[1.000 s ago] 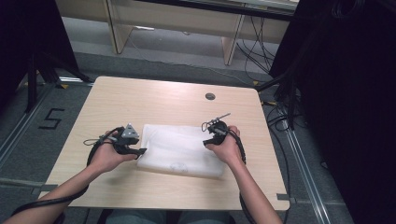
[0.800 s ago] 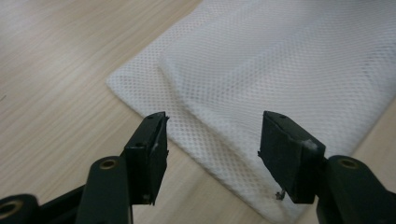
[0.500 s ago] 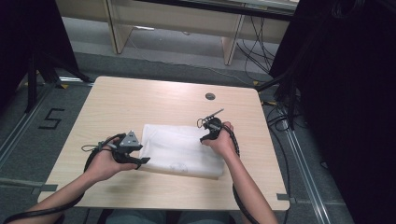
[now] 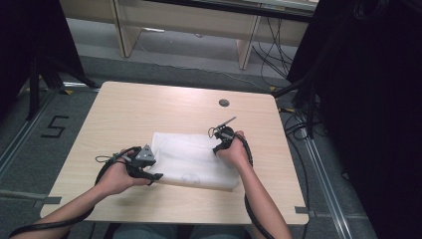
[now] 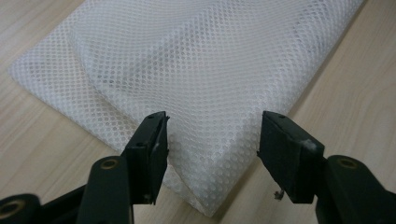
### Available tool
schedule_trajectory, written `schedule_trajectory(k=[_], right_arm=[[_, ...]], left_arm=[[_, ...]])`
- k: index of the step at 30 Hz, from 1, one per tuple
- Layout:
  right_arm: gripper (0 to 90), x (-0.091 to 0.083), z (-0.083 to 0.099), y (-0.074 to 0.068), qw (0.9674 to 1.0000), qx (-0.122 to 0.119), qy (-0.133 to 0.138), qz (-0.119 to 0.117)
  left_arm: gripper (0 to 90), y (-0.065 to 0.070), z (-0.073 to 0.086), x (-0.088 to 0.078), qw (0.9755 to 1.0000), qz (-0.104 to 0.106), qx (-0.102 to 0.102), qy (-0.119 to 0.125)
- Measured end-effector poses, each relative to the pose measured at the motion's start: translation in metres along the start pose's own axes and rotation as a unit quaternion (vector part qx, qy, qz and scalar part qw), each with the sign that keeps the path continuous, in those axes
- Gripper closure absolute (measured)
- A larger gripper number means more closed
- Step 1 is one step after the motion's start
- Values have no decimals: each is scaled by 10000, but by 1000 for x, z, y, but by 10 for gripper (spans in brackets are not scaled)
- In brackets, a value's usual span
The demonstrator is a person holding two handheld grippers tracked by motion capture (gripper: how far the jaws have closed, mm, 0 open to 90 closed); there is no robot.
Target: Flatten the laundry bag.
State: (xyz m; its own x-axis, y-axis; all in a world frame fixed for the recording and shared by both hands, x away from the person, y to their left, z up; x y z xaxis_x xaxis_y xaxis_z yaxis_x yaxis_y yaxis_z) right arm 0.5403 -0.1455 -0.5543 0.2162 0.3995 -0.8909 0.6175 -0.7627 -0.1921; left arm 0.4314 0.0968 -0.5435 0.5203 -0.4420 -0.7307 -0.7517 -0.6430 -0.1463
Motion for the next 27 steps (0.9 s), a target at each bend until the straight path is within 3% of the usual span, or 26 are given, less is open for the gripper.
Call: schedule_trajectory(k=[2,3,4,9,11,20,25,27], right_arm=[[880,1,1,-2,10000,39,-10,-48],[895,0,1,-3,9999,-104,-13,-16],[897,0,1,-3,9999,-133,-39,8],[900,-1,1,-5,9998,-163,-115,28],[900,-5,0,-6,9998,-152,-80,39],[900,-26,-4,-13,9995,-237,199,101],[900,-40,-6,-14,9990,-296,301,167],[900,-44,-6,-17,9990,-270,326,165]], left_arm=[[438,0,-1,-1,10000,7,-18,4],[452,-2,-2,-2,10000,-17,31,19],[455,-1,-2,-4,10000,-6,-62,18],[466,-1,-1,-2,10000,6,-75,-3],[466,-2,-1,-1,10000,-32,11,-8],[597,6,-11,-13,9998,102,-131,135],[692,22,-15,-11,9992,329,207,47],[715,28,-17,-10,9989,423,195,80]])
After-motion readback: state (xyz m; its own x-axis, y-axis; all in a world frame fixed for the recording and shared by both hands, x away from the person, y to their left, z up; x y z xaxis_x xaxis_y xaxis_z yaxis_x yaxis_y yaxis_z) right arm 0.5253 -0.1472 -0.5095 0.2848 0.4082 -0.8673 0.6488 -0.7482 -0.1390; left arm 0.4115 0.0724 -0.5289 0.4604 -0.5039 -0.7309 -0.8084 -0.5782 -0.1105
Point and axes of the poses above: each handheld gripper's, and its own axes: x roughly forward along the jaws, z roughly out of its underside, y roughly to its right, the point moved 8 cm from there along x, roughly forward along the jaws, and after that the axes turned 9 degrees about -z, right-handed, at the moved point
